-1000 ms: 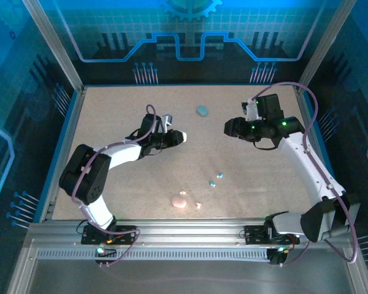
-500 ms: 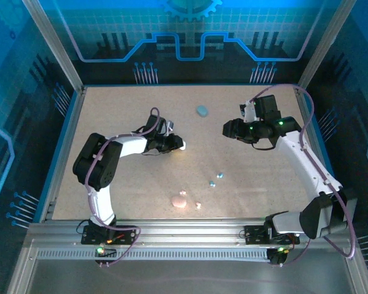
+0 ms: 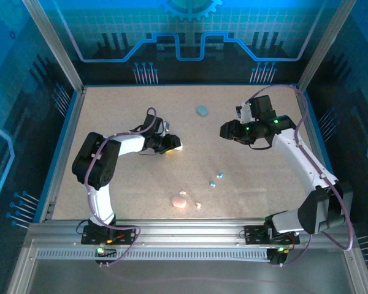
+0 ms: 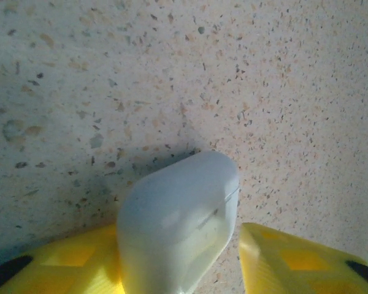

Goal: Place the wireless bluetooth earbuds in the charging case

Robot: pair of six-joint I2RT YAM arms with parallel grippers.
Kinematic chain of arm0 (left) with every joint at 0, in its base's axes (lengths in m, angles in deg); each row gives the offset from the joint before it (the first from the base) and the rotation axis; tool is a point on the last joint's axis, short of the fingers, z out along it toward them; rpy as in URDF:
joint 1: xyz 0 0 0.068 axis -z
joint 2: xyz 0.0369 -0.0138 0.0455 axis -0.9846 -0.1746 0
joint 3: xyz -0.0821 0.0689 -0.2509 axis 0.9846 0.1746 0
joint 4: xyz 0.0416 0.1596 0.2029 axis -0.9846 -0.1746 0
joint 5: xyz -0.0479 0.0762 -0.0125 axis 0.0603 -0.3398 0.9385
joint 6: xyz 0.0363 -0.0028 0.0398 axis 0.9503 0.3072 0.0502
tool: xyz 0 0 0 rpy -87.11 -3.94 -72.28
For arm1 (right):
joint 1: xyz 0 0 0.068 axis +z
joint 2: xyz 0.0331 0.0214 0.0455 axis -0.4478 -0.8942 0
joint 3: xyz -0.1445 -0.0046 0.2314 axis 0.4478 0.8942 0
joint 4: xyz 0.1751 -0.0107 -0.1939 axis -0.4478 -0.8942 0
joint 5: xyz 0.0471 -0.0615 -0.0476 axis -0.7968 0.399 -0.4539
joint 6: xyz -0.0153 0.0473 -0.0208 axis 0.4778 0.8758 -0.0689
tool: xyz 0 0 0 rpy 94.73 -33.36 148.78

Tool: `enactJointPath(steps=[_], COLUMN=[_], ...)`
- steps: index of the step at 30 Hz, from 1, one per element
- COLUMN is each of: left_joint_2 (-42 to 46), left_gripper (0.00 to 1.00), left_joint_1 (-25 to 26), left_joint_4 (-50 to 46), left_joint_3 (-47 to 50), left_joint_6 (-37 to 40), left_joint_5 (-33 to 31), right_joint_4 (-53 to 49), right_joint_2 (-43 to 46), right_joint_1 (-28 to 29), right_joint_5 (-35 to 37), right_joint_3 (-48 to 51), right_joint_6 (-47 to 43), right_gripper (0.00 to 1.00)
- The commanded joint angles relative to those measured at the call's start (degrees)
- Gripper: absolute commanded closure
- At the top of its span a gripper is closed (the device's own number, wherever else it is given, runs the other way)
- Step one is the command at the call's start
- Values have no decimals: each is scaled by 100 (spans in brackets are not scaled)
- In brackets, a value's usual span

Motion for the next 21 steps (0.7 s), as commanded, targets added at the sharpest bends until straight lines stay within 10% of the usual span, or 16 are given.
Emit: enactJointPath(steps=[1, 11, 21], left_joint_2=[342, 1699, 3875], left_gripper=[47, 37, 36], left_joint_1=[-90, -125, -125], left_joint_4=[-614, -797, -41], left_joint_3=[-79, 419, 1350], left_joint_6=[298, 555, 662], left_joint_5=[-596, -1076, -1415], right_joint_4=[4, 730, 3286], right_joint_2=[-34, 509, 1534], right_joint_1=[133, 1032, 3919], right_joint_5=[-169, 302, 1584], right_joint_3=[-121, 794, 3481], right_joint_6=[-94, -952, -3482], right_gripper=[49, 47, 39])
